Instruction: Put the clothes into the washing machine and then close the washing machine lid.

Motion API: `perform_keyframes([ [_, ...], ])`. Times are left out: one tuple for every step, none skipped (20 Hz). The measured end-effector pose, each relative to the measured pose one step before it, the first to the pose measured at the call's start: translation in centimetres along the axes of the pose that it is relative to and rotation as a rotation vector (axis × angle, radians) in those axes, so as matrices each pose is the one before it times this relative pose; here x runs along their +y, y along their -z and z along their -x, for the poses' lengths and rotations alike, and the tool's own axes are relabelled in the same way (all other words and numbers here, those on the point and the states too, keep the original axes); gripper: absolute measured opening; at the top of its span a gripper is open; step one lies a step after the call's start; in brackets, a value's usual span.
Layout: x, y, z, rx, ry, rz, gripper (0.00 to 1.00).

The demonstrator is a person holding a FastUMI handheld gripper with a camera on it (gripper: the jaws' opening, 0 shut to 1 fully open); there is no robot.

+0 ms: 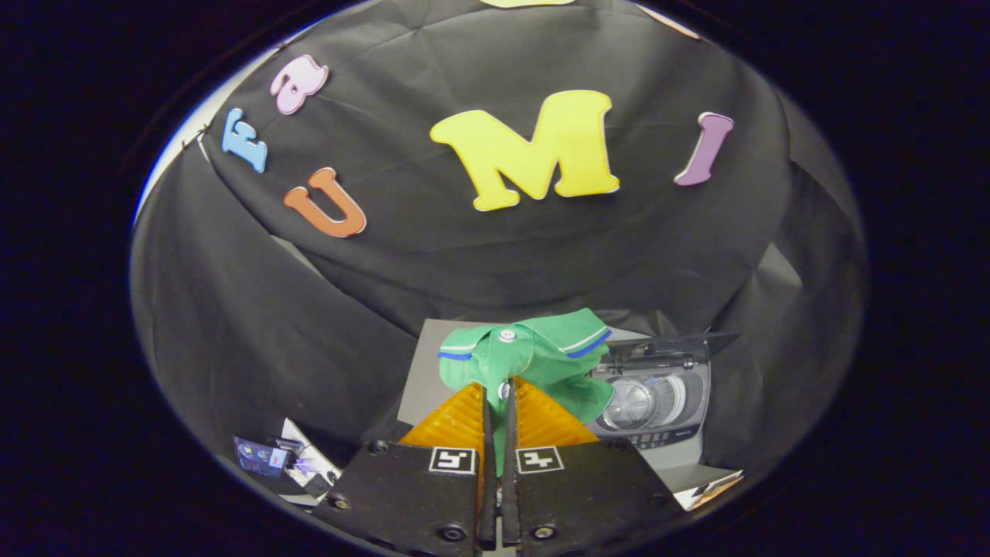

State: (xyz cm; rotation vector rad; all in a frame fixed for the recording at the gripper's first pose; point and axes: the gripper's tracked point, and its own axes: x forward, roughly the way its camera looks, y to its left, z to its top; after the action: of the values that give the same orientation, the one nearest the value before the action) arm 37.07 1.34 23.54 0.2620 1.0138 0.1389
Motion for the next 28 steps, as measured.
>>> perform_keyframes([
  [-0.959, 0.063, 0.23, -0.00305, 0.01414, -0.01558, 0.06],
  [-0.949, 0.211, 0.284, -0.00332, 0.01434, -0.01676, 0.06],
  [-0.972, 0.091, 0.306, -0.00446, 0.01291, -0.01562, 0.06],
  [-1.001, 0.317, 0.318, -0.00377, 0.01345, -0.01543, 0.06],
  [-1.01, 0.077, 0.296, -0.003, 0.01366, -0.01541, 0.06],
  [-0.926, 0.287, 0.358, -0.0044, 0.01352, -0.01874, 0.06],
  [-0.833, -0.034, 0.172, -0.00427, 0.01272, -0.01518, 0.06],
  [-1.087, 0.18, 0.336, -0.00579, 0.01318, -0.01779, 0.06],
  [-0.864, 0.017, 0.102, -0.00418, 0.01263, -0.01322, 0.06],
  [-1.086, 0.278, 0.095, -0.00386, 0.01263, -0.01428, 0.06],
  [-0.897, 0.069, -0.021, 0.00111, 0.0115, -0.01429, 0.06],
  [-0.877, 0.324, -0.097, 0.00272, 0.00691, -0.01274, 0.06],
  [-0.847, 0.224, -0.12, 0.00371, 0.00677, -0.00999, 0.06],
  [-0.876, 0.219, 0.035, 0.00096, 0.00625, -0.01169, 0.06],
  [-0.997, 0.312, -0.075, 0.00473, 0.00716, -0.00977, 0.06],
  [-0.824, 0.023, -0.195, 0.00107, 0.00143, -0.01432, 0.06],
  [-0.696, -0.105, -0.311, 0.00248, 0.00046, -0.01039, 0.06],
  [-0.84, 0.253, -0.303, 0.00376, -0.00006, -0.00501, 0.06],
  [-0.746, 0.135, -0.582, 0.0069, -0.00014, 0.00555, 0.06],
  [-0.792, 0.282, -0.488, 0.00722, 0.00326, 0.00325, 0.06],
  [-0.795, 0.279, -0.743, 0.00698, 0.00499, 0.00255, 0.06],
  [-0.642, 0.035, -0.963, 0.00703, 0.00017, 0.00511, 0.06],
  [-0.716, 0.114, -0.494, 0.0097, 0.00036, 0.00425, 0.06],
  [-0.606, -0.078, -0.786, 0.00964, -0.00392, 0.00932, 0.06],
  [-0.855, -0.015, -0.701, 0.00786, -0.00367, 0.01125, 0.06],
  [-0.795, -0.098, -0.917, 0.00589, -0.00298, 0.01142, 0.06],
  [-0.696, 0.114, -0.91, 0.00488, -0.00398, 0.01434, 0.06],
  [-0.772, 0.157, -1.37, 0.01251, 0.00438, 0.01858, 0.06],
])
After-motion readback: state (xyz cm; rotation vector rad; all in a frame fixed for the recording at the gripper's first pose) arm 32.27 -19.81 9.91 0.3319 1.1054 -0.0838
